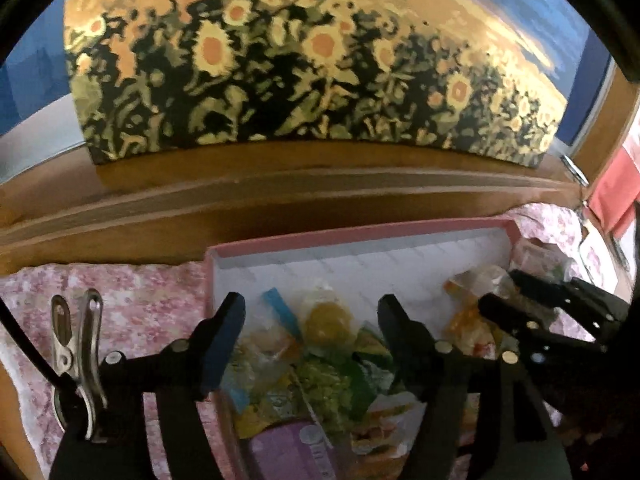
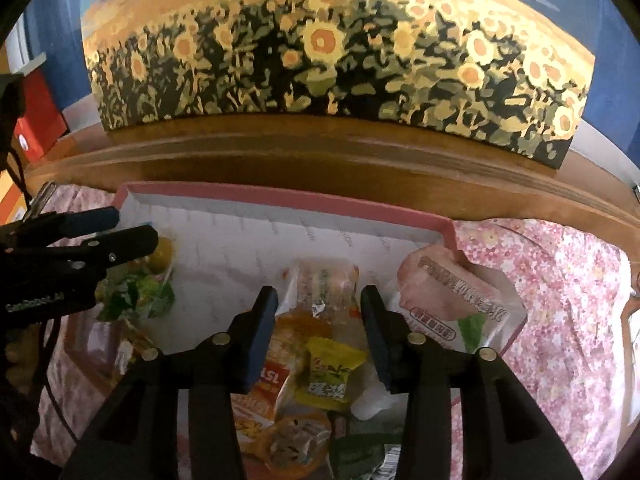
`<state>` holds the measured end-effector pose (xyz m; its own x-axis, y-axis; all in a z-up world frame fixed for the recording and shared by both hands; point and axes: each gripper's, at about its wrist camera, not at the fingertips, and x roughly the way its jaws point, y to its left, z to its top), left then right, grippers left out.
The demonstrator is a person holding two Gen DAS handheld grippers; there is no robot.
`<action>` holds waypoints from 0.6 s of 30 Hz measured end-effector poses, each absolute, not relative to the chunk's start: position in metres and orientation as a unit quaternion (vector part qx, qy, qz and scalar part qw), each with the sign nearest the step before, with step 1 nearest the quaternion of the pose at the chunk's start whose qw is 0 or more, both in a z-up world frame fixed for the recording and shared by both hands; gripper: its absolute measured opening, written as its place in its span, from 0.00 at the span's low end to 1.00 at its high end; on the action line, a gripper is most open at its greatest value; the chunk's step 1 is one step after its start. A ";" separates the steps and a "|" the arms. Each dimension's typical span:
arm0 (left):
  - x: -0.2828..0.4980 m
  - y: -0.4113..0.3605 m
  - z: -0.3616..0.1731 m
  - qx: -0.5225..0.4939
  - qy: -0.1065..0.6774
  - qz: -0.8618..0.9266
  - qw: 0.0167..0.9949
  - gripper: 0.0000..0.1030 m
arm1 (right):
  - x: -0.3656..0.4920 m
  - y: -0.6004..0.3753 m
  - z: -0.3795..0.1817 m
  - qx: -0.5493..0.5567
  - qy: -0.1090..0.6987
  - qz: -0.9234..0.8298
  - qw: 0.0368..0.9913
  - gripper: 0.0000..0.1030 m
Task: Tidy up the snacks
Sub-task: 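Carry the jelly cup and clear packet into the pink tray and release both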
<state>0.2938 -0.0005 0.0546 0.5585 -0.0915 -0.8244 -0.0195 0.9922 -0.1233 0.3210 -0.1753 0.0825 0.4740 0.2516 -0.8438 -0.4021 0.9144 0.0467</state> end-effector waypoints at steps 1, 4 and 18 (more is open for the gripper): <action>0.292 0.004 0.057 -0.060 0.472 -0.014 0.880 0.71 | 0.320 -0.174 0.084 -0.079 0.473 0.191 0.857 0.43; 0.287 0.009 0.064 -0.069 0.476 0.002 0.877 0.72 | 0.315 -0.174 0.094 -0.085 0.463 0.189 0.862 0.43; 0.218 0.013 0.134 -0.065 0.417 0.006 0.907 0.75 | 0.247 -0.182 0.157 -0.101 0.367 0.225 0.897 0.53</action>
<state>0.2176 0.0132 0.1342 0.6528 -0.0422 -0.7563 -0.0655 0.9916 -0.1119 0.2474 -0.1817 0.1568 0.6298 0.3289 -0.7037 -0.4769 0.8788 -0.0162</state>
